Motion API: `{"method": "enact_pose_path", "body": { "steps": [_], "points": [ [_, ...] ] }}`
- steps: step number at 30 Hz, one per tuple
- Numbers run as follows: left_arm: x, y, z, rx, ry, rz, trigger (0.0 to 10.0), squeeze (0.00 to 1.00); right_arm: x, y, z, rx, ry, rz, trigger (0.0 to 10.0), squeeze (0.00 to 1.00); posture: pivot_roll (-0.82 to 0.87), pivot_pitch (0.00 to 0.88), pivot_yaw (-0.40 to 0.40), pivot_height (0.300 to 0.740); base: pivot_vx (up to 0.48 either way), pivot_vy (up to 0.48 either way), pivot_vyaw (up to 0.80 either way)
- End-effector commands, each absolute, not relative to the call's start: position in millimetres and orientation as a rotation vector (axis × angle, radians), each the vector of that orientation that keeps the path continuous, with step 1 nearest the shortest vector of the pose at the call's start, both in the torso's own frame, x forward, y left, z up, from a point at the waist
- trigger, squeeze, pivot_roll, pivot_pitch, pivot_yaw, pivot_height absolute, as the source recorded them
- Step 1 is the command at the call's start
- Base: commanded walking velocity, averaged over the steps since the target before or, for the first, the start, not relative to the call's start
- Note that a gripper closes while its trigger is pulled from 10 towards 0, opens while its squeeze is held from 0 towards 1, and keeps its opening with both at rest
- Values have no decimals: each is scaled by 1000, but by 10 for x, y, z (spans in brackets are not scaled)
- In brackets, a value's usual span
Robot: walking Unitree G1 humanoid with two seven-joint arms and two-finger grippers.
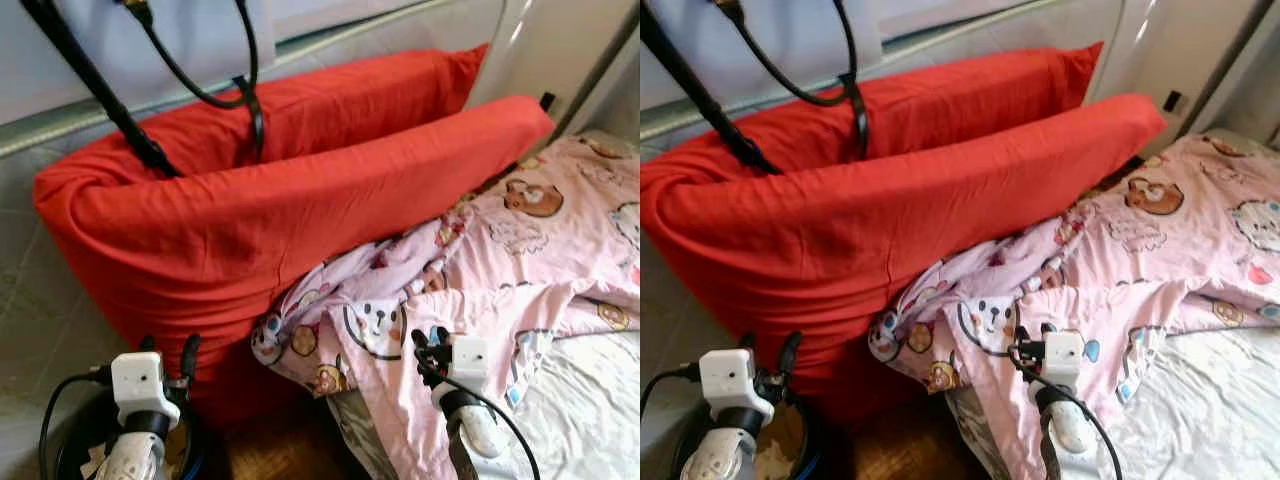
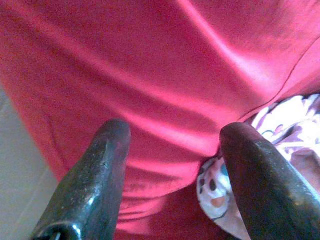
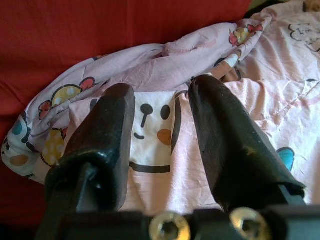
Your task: Clean up the room
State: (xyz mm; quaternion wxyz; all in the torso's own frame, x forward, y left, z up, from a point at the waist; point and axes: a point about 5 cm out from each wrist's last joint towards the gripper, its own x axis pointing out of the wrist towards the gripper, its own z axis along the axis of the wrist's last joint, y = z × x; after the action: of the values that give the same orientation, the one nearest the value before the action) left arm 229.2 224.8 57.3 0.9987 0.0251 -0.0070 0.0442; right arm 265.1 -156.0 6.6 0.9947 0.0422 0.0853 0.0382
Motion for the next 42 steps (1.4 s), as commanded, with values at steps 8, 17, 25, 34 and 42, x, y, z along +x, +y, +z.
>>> {"method": "enact_pose_path", "body": {
  "steps": [8, 17, 25, 34, 42],
  "points": [
    [2332, 2218, 556, 16, -6, 103, 10000, 0, 2639, -1622, 26, 55, 215, 27, 10000, 0, 22, 140, -34, 720, 0, 0, 0],
    [2309, 2250, 608, 3, 7, 150, 10000, 0, 2604, -1600, 46, 76, 198, 32, 10000, 0, 30, 187, -39, 700, 0, 0, 0],
    [2296, 2231, 609, 4, 11, 152, 10000, 0, 2599, -1572, 54, 78, 195, 47, 10000, 0, 29, 204, -37, 700, 0, 0, 0],
    [2291, 2218, 618, 5, 20, 151, 10000, 0, 2594, -1562, 43, 79, 208, 57, 10000, 0, 32, 211, -30, 680, 0, 0, 0],
    [2291, 2224, 625, 14, 26, 150, 10000, 0, 2585, -1546, 33, 84, 218, 65, 10000, 0, 35, 213, -27, 680, 0, 0, 0]
  ]
}}
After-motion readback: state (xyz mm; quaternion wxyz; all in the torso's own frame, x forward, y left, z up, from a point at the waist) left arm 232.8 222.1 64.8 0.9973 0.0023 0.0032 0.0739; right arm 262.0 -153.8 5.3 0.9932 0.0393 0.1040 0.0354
